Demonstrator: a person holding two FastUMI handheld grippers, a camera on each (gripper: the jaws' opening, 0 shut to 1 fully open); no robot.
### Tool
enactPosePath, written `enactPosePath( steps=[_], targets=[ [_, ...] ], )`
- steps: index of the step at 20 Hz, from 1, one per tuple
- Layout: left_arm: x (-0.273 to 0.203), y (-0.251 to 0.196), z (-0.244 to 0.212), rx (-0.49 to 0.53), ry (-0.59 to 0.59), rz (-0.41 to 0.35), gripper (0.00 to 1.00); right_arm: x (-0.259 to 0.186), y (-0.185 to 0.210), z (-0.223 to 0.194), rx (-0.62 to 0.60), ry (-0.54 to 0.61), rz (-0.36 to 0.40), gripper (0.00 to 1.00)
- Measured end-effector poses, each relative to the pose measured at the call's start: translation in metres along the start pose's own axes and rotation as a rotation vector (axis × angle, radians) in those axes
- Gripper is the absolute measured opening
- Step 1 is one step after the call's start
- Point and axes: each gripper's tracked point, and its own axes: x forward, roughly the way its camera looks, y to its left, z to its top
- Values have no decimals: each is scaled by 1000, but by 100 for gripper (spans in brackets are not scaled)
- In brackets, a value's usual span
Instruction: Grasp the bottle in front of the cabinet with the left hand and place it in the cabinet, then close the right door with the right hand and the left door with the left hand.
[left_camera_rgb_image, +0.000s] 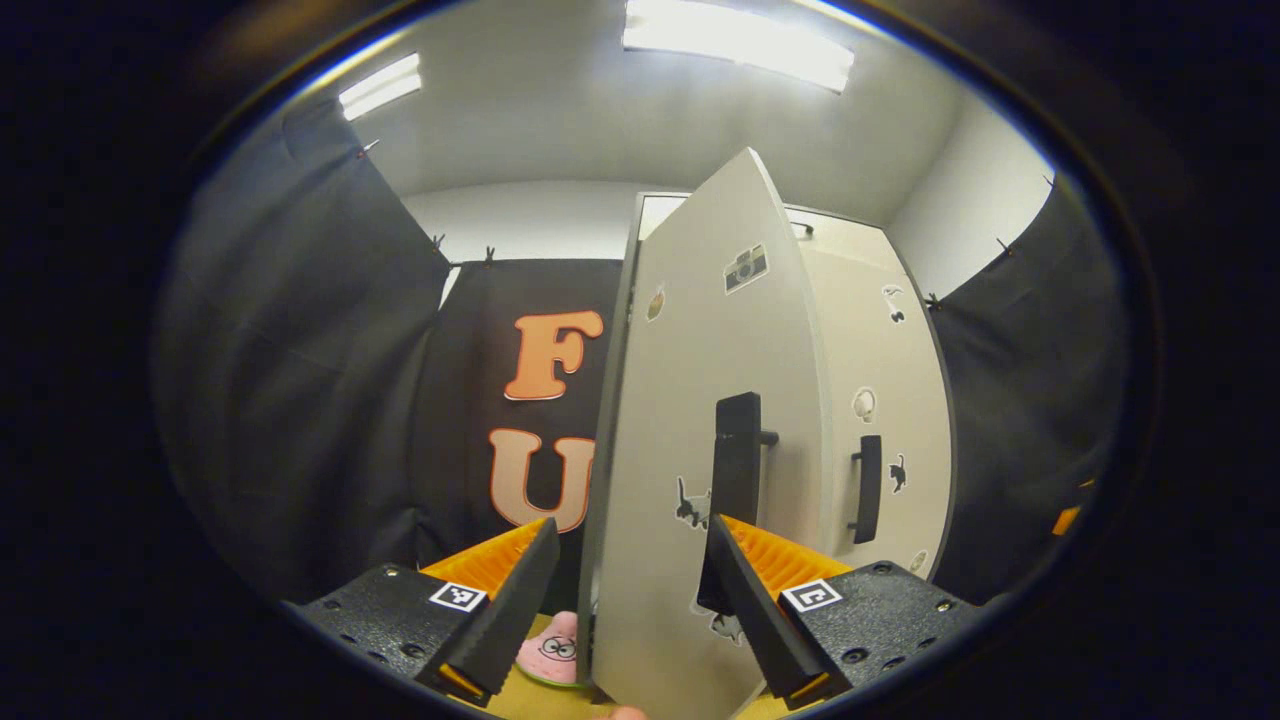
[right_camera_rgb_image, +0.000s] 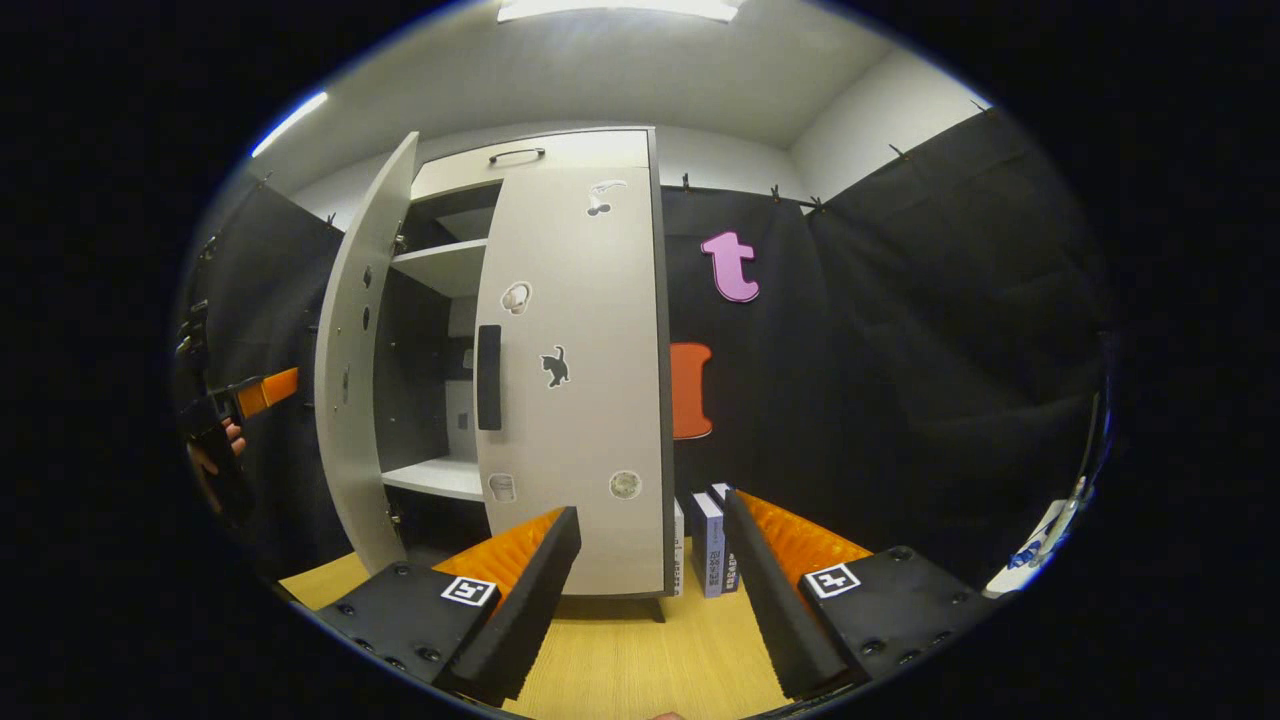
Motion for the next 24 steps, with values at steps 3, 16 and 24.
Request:
enactPosePath(
  steps=[3,16,24],
  targets=[
    [11,-24,-6,-37,20,-62,94,-9,-10,1,5,-5,-31,96],
    [60,-78,-42,-53,87,-131,94,-25,-33,-3,29,7,-108,96],
    [78,-91,-53,-56,89,-130,94,-23,-36,-5,25,14,-136,96]
  ],
)
